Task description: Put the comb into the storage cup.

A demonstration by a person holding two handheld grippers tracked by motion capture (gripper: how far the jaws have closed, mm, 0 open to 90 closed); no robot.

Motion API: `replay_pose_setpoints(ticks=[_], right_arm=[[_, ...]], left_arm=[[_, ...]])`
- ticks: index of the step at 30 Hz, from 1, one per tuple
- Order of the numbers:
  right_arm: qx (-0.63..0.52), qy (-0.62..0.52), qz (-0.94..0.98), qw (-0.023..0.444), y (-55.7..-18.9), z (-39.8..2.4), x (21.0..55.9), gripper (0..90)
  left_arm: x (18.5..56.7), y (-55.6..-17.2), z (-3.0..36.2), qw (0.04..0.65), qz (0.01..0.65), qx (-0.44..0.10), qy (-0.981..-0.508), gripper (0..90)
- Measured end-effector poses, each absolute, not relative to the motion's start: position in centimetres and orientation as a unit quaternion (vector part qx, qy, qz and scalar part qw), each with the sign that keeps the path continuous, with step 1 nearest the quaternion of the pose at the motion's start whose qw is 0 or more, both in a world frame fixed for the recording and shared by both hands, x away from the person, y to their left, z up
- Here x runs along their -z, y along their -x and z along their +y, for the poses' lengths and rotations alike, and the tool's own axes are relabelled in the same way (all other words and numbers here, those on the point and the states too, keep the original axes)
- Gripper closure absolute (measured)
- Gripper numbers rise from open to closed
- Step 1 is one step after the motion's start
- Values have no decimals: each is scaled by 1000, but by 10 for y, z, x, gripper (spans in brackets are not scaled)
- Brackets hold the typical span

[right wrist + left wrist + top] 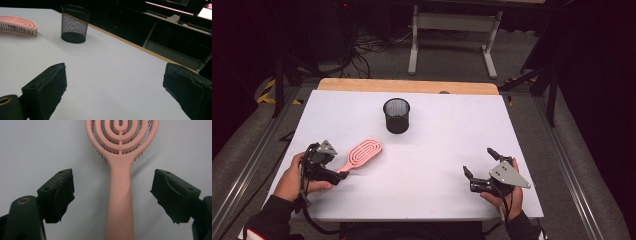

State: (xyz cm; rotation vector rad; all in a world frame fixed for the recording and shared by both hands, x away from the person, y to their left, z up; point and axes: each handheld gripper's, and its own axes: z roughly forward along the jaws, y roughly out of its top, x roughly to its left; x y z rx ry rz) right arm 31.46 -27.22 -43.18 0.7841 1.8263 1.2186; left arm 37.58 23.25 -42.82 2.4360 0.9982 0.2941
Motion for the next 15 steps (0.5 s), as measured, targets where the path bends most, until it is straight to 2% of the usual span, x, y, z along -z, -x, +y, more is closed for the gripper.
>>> replay_pose_setpoints(ticks=[1,5,10,13,15], right_arm=[[-480,-309,720,393,-315,-272,432,61],[-478,-312,722,390,-316,-272,433,63],[-474,-313,724,390,-317,-272,434,64],[-473,-316,727,384,-318,-272,435,65],[-472,-317,728,382,-319,-272,436,66]], left_arm=[[429,-378,229,231,366,-103,-896,208],[430,-385,221,197,358,-91,-908,357],[432,-393,214,170,349,-73,-919,442],[436,-397,209,153,333,-55,-929,538],[436,-399,207,157,332,-49,-929,569]])
